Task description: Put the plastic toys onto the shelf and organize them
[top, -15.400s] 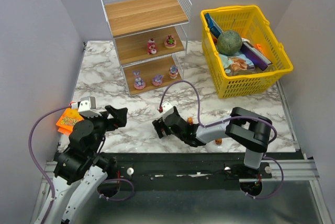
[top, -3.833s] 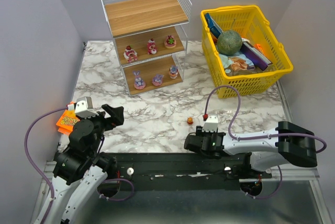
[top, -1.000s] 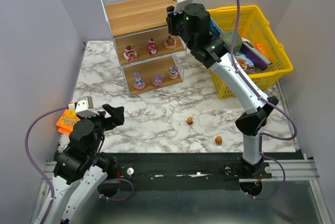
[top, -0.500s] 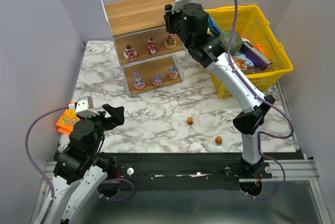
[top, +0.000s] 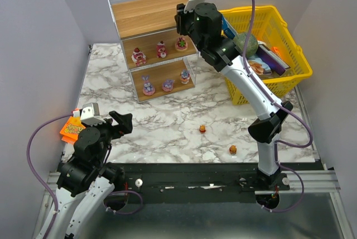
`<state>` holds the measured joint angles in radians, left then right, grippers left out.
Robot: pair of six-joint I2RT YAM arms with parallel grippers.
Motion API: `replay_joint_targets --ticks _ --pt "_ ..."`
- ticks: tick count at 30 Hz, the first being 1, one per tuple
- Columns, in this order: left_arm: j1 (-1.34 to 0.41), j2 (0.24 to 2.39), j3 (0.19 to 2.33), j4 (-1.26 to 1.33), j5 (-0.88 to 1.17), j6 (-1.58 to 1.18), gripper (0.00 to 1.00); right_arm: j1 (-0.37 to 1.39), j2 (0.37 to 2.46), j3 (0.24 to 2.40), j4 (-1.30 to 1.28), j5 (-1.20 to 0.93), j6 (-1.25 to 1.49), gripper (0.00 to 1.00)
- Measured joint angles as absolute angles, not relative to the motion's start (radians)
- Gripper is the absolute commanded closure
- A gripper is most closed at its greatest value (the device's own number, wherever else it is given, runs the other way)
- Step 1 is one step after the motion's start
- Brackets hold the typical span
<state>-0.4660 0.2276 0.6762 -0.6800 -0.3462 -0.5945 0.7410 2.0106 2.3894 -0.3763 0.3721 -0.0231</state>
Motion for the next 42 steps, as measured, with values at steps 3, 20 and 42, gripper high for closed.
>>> replay_joint_targets --ticks 3,20,42 --pt "-0.466 0.228 0.676 -0.68 -0.347 -0.595 0.01 0.736 2.012 2.391 -0.377 0.372 0.004 0.82" --pt "-0.466 0.228 0.676 -0.68 -0.347 -0.595 0.01 0.718 2.024 2.39 -0.365 0.345 0.052 0.83" --pt "-0.466 0.228 0.676 -0.68 -0.347 -0.595 0.01 0.698 2.043 2.386 -0.323 0.331 0.047 0.83"
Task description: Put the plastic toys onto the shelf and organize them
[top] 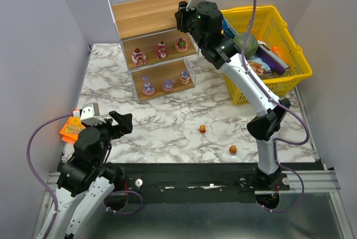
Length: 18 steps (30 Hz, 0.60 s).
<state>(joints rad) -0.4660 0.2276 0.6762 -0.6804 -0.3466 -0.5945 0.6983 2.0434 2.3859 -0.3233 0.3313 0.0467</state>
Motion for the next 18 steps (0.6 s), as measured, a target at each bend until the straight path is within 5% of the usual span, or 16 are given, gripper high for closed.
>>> replay_joint_targets --ticks 18 --pt "-0.466 0.228 0.676 -0.68 -0.347 -0.595 0.01 0.699 2.042 2.366 -0.292 0.332 -0.044 0.76"
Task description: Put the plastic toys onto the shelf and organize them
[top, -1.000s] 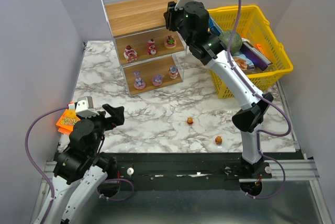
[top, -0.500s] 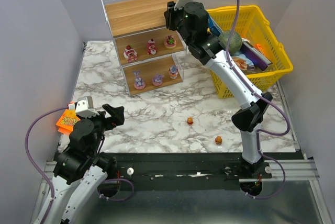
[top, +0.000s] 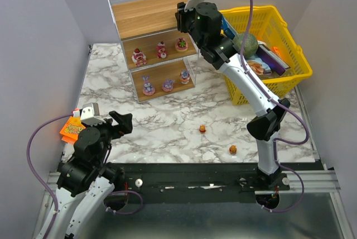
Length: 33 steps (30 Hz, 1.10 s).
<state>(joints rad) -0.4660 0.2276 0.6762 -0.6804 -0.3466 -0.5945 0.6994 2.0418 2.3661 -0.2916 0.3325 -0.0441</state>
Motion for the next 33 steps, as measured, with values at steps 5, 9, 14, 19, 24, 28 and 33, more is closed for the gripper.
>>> replay_joint_targets --ticks 5,9,14,19,24,28,33 --pt "-0.466 0.228 0.676 -0.68 -0.347 -0.595 0.01 0.701 2.042 2.367 -0.291 0.339 -0.047 0.72" --pt "-0.466 0.228 0.676 -0.68 -0.347 -0.595 0.01 0.701 2.042 2.37 -0.293 0.346 -0.049 0.67" --pt "-0.466 0.236 0.676 -0.681 -0.347 -0.595 0.01 0.701 2.042 2.37 -0.292 0.347 -0.051 0.62" --pt "-0.466 0.238 0.676 -0.681 -0.347 -0.595 0.01 0.701 2.042 2.373 -0.295 0.347 -0.05 0.54" --pt "-0.466 0.238 0.676 -0.681 -0.347 -0.595 0.01 0.701 2.047 2.378 -0.321 0.347 -0.046 0.51" --pt "-0.466 0.238 0.676 -0.681 -0.347 -0.595 0.01 0.701 2.048 2.384 -0.329 0.347 -0.044 0.48" --pt "-0.466 0.238 0.676 -0.681 -0.347 -0.595 0.01 0.701 2.048 2.387 -0.335 0.347 -0.041 0.43"
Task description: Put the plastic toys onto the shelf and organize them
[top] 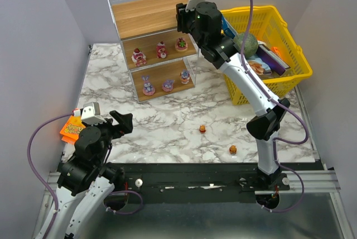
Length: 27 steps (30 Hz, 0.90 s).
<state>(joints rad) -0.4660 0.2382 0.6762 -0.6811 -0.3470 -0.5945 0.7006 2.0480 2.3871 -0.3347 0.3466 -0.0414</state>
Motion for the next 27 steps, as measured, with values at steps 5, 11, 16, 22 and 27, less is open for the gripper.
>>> replay_joint_targets --ticks 5,11,16,22,27 --pt "-0.466 0.238 0.676 -0.681 -0.347 -0.595 0.01 0.698 2.048 2.387 -0.336 0.345 -0.042 0.36" --pt "-0.466 0.238 0.676 -0.681 -0.347 -0.595 0.01 0.692 2.021 2.354 -0.333 0.313 -0.041 0.32" --pt "-0.466 0.238 0.676 -0.681 -0.347 -0.595 0.01 0.691 1.99 2.329 -0.344 0.26 -0.041 0.3" --pt "-0.466 0.238 0.676 -0.682 -0.347 -0.595 0.01 0.692 1.897 2.246 -0.332 0.191 -0.035 0.3" --pt "-0.466 0.236 0.676 -0.682 -0.348 -0.595 0.01 0.692 1.74 2.091 -0.306 0.165 -0.006 0.28"
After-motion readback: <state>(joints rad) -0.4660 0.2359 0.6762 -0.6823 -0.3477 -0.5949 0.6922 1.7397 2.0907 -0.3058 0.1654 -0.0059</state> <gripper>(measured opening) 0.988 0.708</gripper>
